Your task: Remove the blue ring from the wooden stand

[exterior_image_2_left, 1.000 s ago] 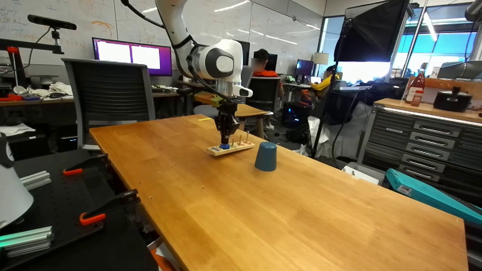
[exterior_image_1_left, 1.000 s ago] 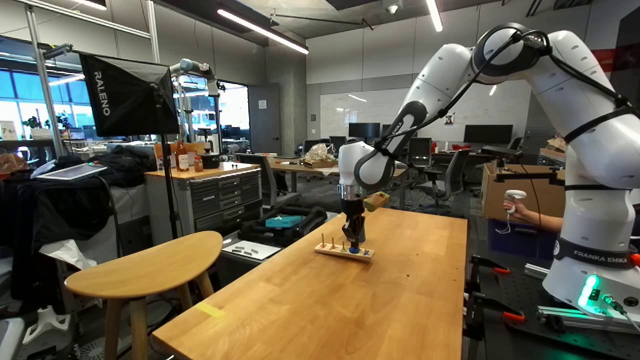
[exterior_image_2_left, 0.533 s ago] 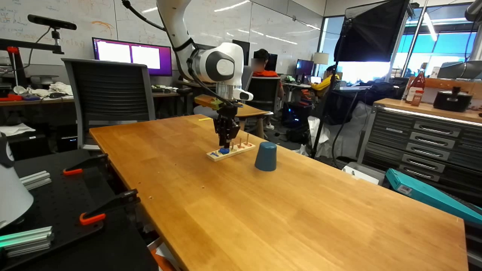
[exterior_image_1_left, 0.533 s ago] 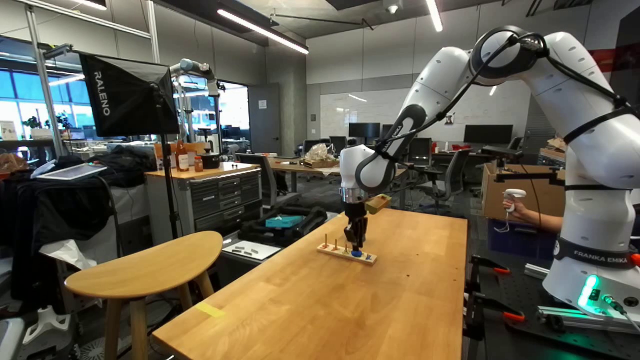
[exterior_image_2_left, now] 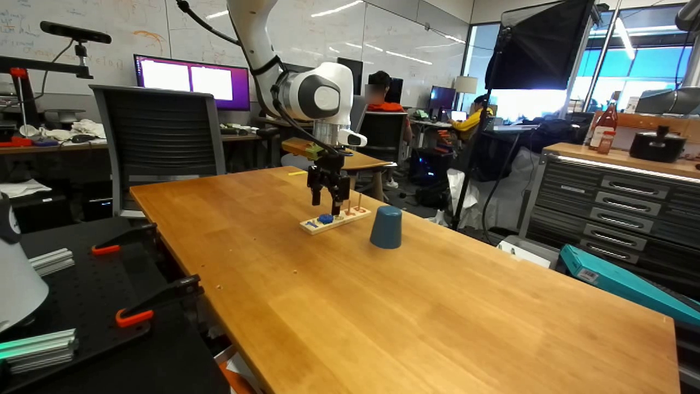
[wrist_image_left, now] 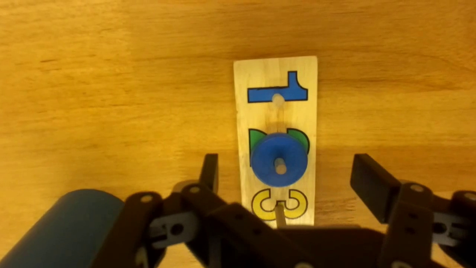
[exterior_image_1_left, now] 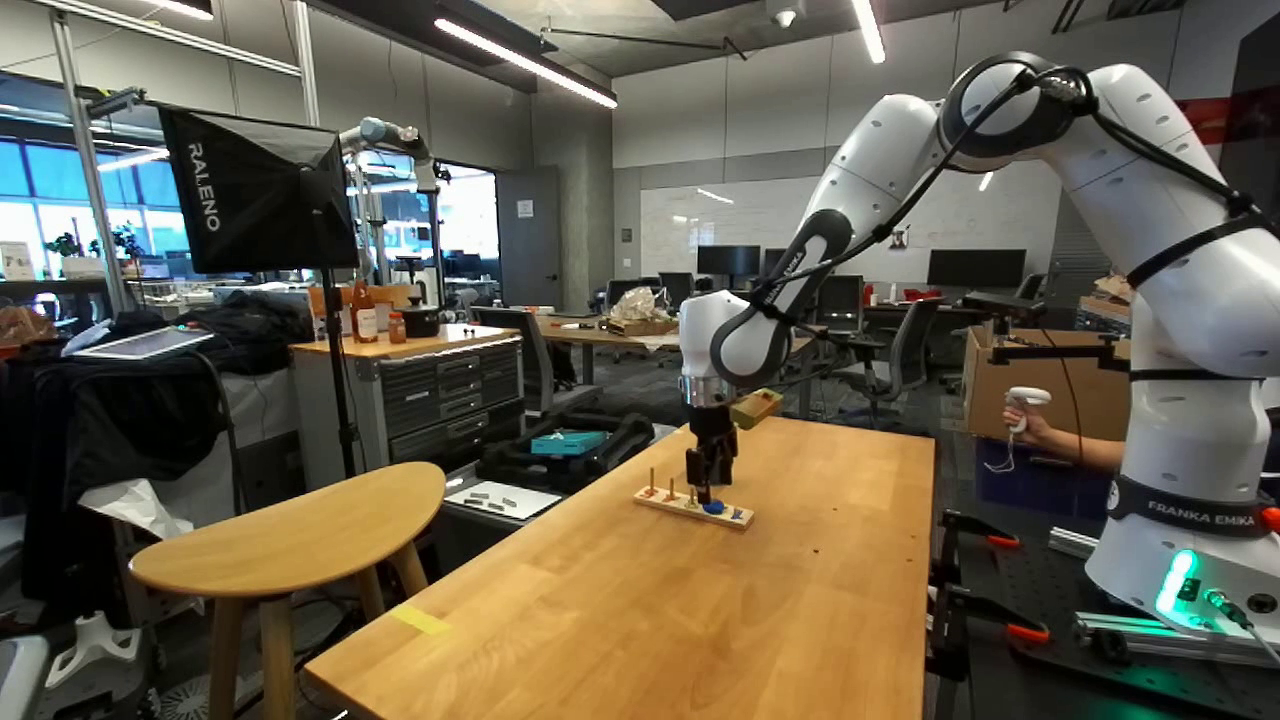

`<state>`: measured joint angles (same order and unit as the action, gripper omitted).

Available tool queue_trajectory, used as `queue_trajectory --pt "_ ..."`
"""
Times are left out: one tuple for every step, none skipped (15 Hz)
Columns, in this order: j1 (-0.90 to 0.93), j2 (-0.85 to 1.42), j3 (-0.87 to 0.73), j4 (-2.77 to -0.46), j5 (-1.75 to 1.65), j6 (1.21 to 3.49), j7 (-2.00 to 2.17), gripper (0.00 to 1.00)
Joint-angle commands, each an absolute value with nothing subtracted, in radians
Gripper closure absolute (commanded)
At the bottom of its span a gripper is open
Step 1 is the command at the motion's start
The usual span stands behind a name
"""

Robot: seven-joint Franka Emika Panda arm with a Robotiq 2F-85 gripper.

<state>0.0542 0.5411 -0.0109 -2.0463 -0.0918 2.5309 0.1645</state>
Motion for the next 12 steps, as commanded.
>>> queue_trajectory --pt "0.050 0.559 -0.015 -2.038 -0.076 2.544 0.136 0.00" --pt "0.050 0.564 -0.017 -2.037 -0.077 2.548 0.136 0.00" --pt "0.050 0.568 -0.018 -2.037 -0.078 2.550 0.136 0.00" --pt "0.050 0.573 -0.019 -2.037 -0.079 2.553 0.136 0.00" --pt "0.050 0.577 -0.020 -2.037 -0.079 2.555 0.136 0.00" --pt "0.049 0.581 -0.019 -2.036 -0.078 2.557 0.136 0.00" --pt "0.050 0.584 -0.021 -2.037 -0.081 2.563 0.135 0.01" --pt "0.051 0.587 -0.022 -2.038 -0.084 2.571 0.134 0.26" --pt "0.051 0.590 -0.021 -2.037 -0.083 2.575 0.133 0.26" --pt "0.050 0.594 -0.022 -2.035 -0.083 2.580 0.132 0.29" --pt "0.049 0.597 -0.022 -2.035 -0.083 2.586 0.130 0.39" --pt "0.048 0.599 -0.022 -2.034 -0.082 2.594 0.127 0.47"
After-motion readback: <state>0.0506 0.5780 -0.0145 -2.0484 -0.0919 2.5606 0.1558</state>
